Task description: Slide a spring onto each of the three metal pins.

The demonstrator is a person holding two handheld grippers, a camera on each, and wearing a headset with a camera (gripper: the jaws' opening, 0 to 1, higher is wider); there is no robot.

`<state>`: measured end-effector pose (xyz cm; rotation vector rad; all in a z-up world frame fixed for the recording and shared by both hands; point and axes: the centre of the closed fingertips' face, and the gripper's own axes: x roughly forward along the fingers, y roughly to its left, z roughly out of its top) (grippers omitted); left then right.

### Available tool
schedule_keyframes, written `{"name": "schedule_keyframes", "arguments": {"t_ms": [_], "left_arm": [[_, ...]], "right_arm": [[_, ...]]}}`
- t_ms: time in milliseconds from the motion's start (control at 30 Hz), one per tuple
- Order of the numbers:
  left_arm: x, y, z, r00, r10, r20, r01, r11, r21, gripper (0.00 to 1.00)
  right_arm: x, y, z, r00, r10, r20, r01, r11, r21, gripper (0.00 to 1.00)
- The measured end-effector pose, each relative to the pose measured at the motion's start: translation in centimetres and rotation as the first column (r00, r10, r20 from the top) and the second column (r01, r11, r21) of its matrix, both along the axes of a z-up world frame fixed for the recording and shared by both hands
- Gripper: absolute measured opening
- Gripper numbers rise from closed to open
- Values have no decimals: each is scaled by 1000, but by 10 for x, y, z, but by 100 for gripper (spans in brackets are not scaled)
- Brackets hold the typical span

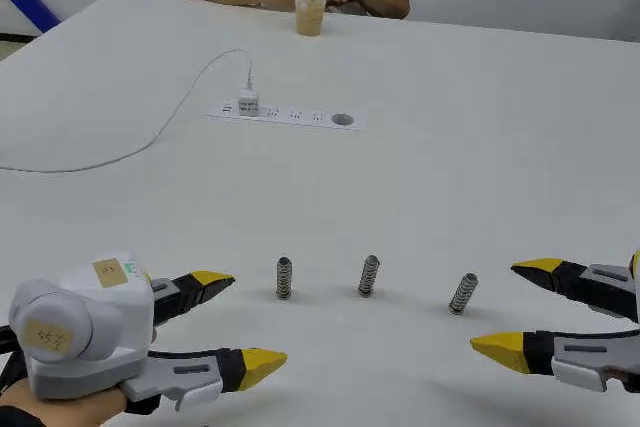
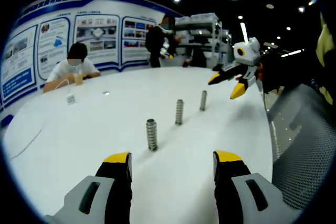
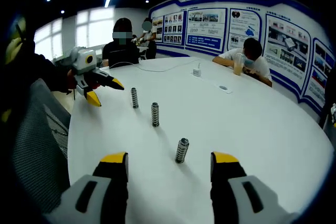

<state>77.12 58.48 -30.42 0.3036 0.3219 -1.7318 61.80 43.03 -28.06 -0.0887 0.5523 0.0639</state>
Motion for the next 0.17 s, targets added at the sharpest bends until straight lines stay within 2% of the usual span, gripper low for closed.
{"name": "schedule_keyframes", "arguments": {"t_ms": [167], "left_arm": [[-1, 0, -1, 1000, 1, -2, -1, 1000, 1, 64]], "right_arm": [[-2, 0, -2, 1000, -5, 1, 5, 1000, 0, 65]]}}
